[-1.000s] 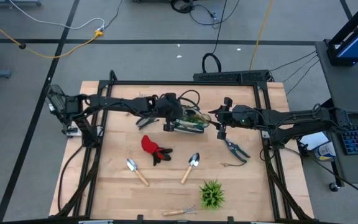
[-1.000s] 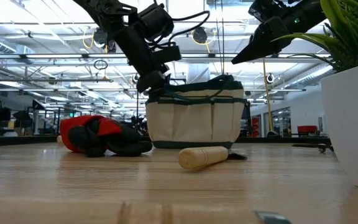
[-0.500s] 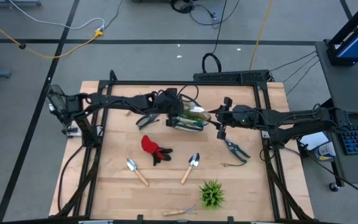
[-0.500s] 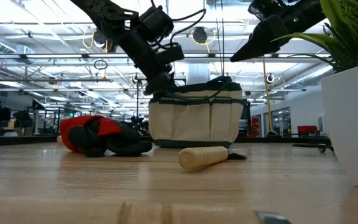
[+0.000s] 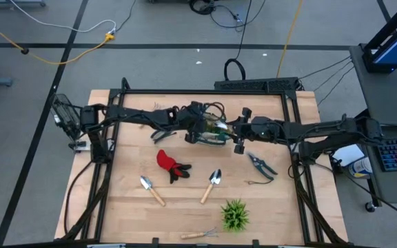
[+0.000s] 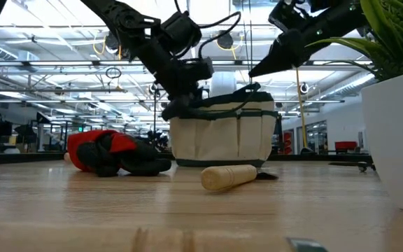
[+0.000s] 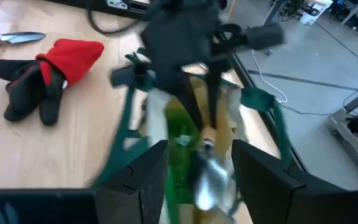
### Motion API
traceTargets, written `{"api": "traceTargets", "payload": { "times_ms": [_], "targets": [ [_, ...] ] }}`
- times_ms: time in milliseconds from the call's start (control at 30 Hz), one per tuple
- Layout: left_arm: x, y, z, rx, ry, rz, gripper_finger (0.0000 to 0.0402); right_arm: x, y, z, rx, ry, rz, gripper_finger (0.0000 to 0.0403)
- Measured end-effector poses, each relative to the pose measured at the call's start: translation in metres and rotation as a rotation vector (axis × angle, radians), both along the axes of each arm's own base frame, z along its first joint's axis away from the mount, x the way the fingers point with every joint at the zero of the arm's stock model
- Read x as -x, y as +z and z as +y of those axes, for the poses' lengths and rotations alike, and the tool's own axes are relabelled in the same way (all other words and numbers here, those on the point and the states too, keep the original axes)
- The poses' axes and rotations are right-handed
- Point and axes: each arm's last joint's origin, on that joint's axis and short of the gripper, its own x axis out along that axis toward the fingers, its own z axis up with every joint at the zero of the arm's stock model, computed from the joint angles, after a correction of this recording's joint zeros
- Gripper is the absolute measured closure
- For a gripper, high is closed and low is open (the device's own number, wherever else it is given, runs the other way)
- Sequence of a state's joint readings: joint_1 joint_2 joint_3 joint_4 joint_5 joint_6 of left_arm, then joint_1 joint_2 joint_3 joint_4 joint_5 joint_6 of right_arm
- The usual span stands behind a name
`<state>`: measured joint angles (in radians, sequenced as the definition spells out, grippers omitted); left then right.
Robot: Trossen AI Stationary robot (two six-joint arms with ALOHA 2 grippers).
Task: Pick & Place Garden tools in Gardening bag
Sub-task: Put the bottom left brown trowel into the gardening bag
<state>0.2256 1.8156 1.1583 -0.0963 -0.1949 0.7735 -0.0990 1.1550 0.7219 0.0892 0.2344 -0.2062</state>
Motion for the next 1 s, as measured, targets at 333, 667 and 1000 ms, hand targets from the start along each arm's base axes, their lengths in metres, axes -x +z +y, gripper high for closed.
{"api": "traceTargets", "payload": {
  "times_ms": [333, 667, 1000],
  "targets": [
    [0.001, 0.015, -0.009, -0.193, 0.060, 0.001, 0.0352, 0.008, -0.007, -0.021, -0.057, -0.115, 0.067, 0.0232],
    [0.003, 0.024, -0.010, -0.171, 0.053, -0.037, 0.0351, 0.011, -0.012, -0.033, -0.193, -0.108, 0.073, 0.0232],
    [0.002, 0.024, -0.014, -0.080, -0.026, -0.064, 0.0351, 0.000, -0.024, -0.036, -0.153, -0.089, 0.109, 0.0242]
  ]
}}
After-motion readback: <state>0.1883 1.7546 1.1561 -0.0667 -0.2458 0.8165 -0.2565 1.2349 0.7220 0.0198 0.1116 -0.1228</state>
